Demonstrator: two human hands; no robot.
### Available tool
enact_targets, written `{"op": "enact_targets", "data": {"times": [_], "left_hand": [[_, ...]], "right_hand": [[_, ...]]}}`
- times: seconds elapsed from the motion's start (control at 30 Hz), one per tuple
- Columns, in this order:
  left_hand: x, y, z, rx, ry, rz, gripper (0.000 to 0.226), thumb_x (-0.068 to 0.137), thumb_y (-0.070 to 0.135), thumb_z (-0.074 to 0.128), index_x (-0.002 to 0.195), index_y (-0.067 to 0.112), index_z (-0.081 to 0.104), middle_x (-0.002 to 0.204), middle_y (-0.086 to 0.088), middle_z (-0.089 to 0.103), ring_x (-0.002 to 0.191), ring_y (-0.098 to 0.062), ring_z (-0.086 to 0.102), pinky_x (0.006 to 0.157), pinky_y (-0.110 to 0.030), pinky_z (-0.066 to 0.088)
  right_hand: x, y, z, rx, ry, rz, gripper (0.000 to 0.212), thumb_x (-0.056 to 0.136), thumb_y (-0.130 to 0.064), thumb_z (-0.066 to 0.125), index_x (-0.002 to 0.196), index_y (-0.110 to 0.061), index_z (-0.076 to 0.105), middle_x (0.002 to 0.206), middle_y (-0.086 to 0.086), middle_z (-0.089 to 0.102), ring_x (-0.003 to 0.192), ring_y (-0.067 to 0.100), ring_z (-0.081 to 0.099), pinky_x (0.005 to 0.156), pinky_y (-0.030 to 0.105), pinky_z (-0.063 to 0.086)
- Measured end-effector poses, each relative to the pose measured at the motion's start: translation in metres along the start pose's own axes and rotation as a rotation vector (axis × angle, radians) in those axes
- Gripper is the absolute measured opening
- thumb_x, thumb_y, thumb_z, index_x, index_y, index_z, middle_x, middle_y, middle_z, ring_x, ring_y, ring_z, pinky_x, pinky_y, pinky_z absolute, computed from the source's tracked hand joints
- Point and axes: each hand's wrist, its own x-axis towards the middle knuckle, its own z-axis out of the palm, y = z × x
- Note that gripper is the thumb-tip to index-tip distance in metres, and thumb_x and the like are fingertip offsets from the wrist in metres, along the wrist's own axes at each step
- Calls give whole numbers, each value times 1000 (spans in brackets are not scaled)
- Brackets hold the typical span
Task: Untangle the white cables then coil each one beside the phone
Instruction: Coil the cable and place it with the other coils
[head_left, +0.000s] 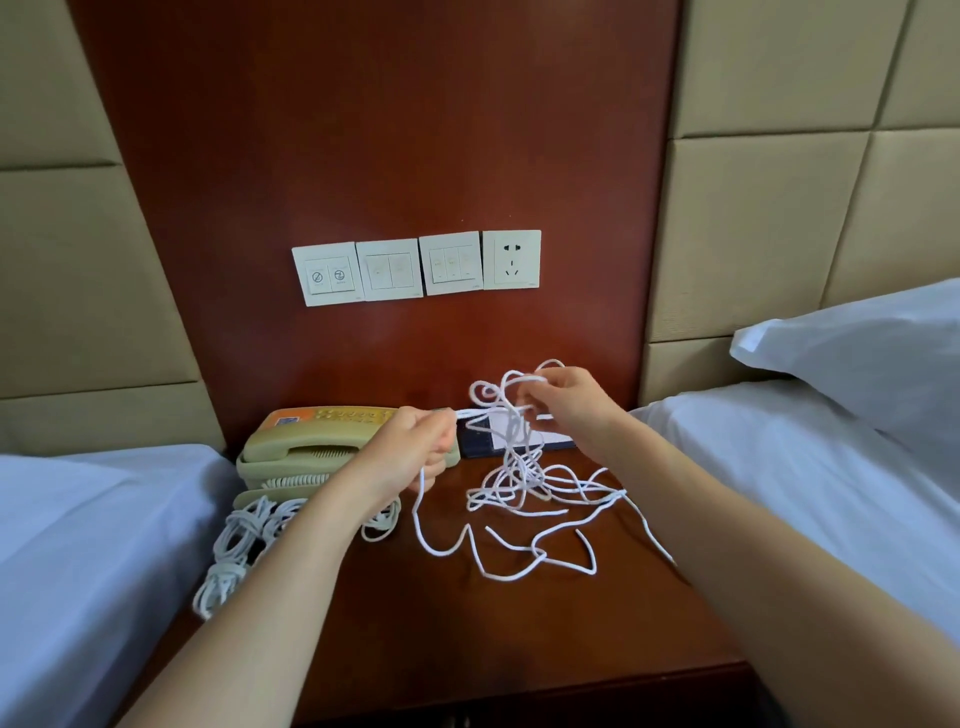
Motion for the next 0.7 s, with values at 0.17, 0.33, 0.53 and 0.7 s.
{"op": "enact_targets", "data": {"times": [0.17, 0.33, 0.53, 0.7], "left_hand": [[-9, -3, -24, -146, 150, -37, 41, 94, 9, 30, 54, 17, 25, 46, 5, 18, 38, -8, 13, 38, -15, 11], [-7, -10, -28, -202, 253, -76, 38, 89, 7, 31, 53, 19, 25, 48, 5, 18, 38, -8, 13, 41, -18, 8], [-1, -18, -37, -314, 478, -114, 33, 85, 8, 31, 55, 19, 25, 42, 9, 19, 33, -7, 15, 39, -13, 9], [1, -29, -49, -306, 470, -151, 33, 89, 9, 31, 57, 18, 26, 48, 6, 19, 32, -5, 15, 36, -10, 10]], "right_hand": [[5, 2, -34, 750, 308, 259, 29, 101, -8, 33, 74, -6, 42, 89, 22, 64, 74, 27, 65, 45, 23, 53], [4, 10, -40, 491, 353, 141, 29, 98, -6, 34, 71, -13, 42, 112, 22, 59, 94, 33, 63, 77, 35, 54], [1, 36, -53, -597, 372, -51, 26, 100, -18, 36, 85, -3, 50, 79, 9, 49, 81, 27, 48, 69, 33, 34], [-11, 53, -66, -845, 34, 70, 32, 90, -42, 58, 76, -15, 48, 70, 1, 53, 62, 12, 47, 56, 27, 35]]}}
